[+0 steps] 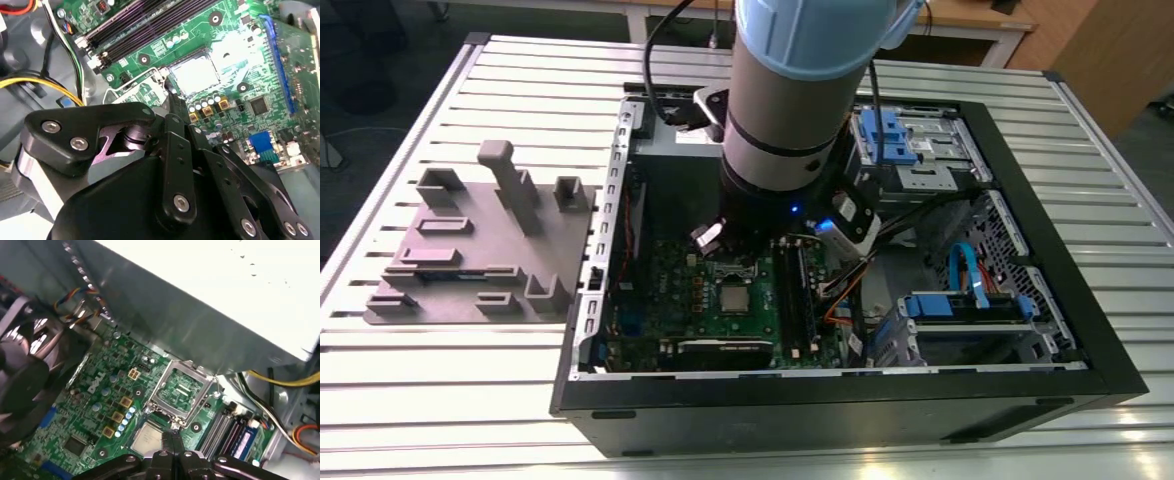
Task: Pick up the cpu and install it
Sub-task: 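Close the cpu cover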
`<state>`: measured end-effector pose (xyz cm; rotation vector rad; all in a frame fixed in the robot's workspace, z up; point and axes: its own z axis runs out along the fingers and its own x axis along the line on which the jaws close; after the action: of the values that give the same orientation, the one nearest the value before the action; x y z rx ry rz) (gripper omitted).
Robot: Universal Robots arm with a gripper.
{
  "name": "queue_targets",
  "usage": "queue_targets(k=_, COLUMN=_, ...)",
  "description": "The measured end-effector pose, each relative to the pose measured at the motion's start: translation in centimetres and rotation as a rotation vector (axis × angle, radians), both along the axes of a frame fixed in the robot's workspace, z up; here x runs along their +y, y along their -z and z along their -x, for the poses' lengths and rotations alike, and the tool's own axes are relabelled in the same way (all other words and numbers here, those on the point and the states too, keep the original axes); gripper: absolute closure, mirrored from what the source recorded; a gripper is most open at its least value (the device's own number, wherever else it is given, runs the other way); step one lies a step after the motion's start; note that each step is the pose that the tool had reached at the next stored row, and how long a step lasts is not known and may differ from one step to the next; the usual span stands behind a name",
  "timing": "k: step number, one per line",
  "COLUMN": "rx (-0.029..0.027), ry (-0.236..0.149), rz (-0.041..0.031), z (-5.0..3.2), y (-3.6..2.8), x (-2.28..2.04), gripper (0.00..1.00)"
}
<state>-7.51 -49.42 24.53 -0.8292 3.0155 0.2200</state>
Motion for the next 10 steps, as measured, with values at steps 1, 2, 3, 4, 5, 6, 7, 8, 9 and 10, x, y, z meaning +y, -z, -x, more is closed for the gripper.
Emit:
queue_targets(k=1, rx=0.0001, ry=-0.018, rz=0.0001, z=0.0, y=0.1, x=0.0, gripper=0.89)
queue_targets(k=2, rx=0.0, ry=-0.036, rz=0.0, z=0.0, y=0.21, x=0.0, gripper=0.89)
queue_targets(k=3, rx=0.0001, ry=-0.053, rz=0.0001, z=0.0, y=0.31, x=0.0, gripper=0.89)
queue_targets(k=4, rx=0.0001, ry=-0.072, rz=0.0002, z=0.0, y=0.41, x=-0.01, gripper=0.89)
queue_targets(k=5, rx=0.0001, ry=-0.091, rz=0.0002, z=0.0, y=0.49, x=-0.01, gripper=0.89)
queue_targets(k=6, rx=0.0, ry=-0.106, rz=-0.0007, z=0.0, y=0.55, x=-0.01, gripper=0.89)
queue_targets(k=7, rx=-0.0002, ry=-0.115, rz=-0.0067, z=-0.01, y=0.57, x=-0.01, gripper=0.89)
queue_targets(k=8, rx=-0.0009, ry=-0.122, rz=-0.0189, z=-0.01, y=0.58, x=-0.01, gripper=0.89)
queue_targets(k=9, rx=-0.0017, ry=-0.128, rz=-0.0303, z=-0.01, y=0.61, x=-0.01, gripper=0.89)
queue_targets(k=10, rx=-0.0022, ry=-0.136, rz=-0.0395, z=-0.01, y=0.63, x=-0.01, gripper=0.89)
